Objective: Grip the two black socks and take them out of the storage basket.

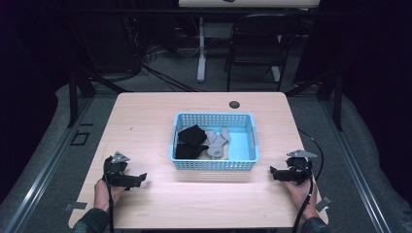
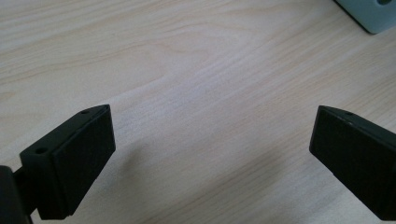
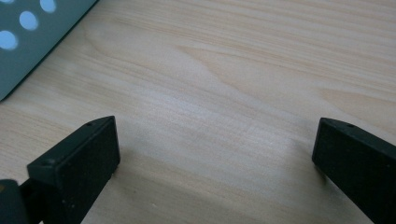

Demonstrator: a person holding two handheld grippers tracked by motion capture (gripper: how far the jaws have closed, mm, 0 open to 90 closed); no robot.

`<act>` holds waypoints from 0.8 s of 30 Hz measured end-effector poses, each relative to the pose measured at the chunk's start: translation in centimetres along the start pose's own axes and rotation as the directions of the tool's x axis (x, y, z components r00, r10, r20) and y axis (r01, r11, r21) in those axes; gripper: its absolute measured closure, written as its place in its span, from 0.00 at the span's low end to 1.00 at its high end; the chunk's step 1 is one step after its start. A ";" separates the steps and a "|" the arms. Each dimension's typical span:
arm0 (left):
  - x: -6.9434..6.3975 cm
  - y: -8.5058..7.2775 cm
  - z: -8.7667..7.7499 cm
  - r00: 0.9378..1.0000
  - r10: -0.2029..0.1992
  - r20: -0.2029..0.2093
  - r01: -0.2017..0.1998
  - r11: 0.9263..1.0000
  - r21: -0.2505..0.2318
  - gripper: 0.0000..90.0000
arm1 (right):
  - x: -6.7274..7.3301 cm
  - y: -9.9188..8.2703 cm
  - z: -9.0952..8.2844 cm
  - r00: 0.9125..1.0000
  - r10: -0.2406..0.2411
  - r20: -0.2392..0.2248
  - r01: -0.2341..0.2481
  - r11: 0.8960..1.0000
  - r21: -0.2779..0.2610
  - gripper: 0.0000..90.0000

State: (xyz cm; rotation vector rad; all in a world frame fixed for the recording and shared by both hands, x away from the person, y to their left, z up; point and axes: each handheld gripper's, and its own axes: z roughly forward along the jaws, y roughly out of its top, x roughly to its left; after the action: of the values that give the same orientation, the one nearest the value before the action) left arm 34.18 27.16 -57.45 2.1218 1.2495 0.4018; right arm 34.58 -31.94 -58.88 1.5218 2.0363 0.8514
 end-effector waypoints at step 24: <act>-0.4 3.7 -2.3 0.995 0.042 0.091 -0.040 0.999 -0.020 0.03 | 0.0 0.0 0.0 1.000 -0.002 -0.006 0.002 1.000 0.003 0.00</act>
State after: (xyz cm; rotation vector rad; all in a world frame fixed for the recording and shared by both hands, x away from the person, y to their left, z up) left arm 35.21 26.40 -53.30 2.1284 1.1481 0.3287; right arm 34.62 -31.98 -58.89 1.5205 2.0433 0.8540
